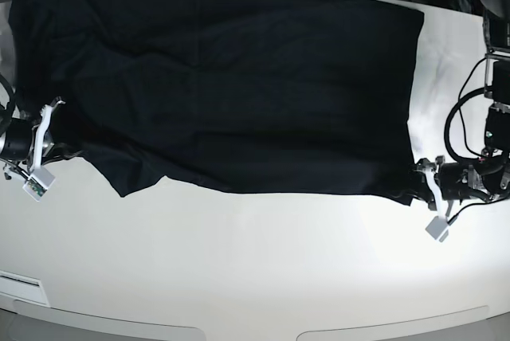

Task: Fold the T-shirt properly
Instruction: 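Lift the hem with both grippers and fold it toward the collar, then release the hem and raise both grippers away from the folded strip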

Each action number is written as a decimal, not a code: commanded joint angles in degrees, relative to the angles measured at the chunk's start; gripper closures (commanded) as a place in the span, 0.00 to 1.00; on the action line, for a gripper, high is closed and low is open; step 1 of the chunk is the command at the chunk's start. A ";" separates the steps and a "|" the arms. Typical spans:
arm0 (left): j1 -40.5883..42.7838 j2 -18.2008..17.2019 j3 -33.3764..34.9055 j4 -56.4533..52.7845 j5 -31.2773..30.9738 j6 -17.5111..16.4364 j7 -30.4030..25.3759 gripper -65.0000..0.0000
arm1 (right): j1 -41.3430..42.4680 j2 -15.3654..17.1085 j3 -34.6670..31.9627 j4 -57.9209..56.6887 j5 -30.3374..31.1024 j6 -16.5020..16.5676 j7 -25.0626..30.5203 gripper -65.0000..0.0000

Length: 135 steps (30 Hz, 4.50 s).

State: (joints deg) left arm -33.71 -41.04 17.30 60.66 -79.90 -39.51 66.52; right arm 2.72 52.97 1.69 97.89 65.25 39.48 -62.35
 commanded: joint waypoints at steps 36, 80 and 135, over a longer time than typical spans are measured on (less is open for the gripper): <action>14.58 -13.33 -0.48 22.62 -5.10 -0.49 10.45 1.00 | -15.58 1.33 19.78 1.53 8.44 0.52 -13.66 1.00; 29.88 -17.81 -6.88 27.36 3.19 -0.49 -2.95 0.43 | -14.64 -13.16 19.37 2.29 4.04 0.52 -3.06 0.45; 42.45 7.13 -36.44 27.30 13.29 15.98 -4.83 0.42 | -18.64 -25.59 36.04 16.13 -37.94 -27.45 12.15 0.53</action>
State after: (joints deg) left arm 8.93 -32.93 -18.81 87.37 -66.46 -23.64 61.25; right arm -16.32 26.15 37.34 112.99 27.07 12.05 -51.33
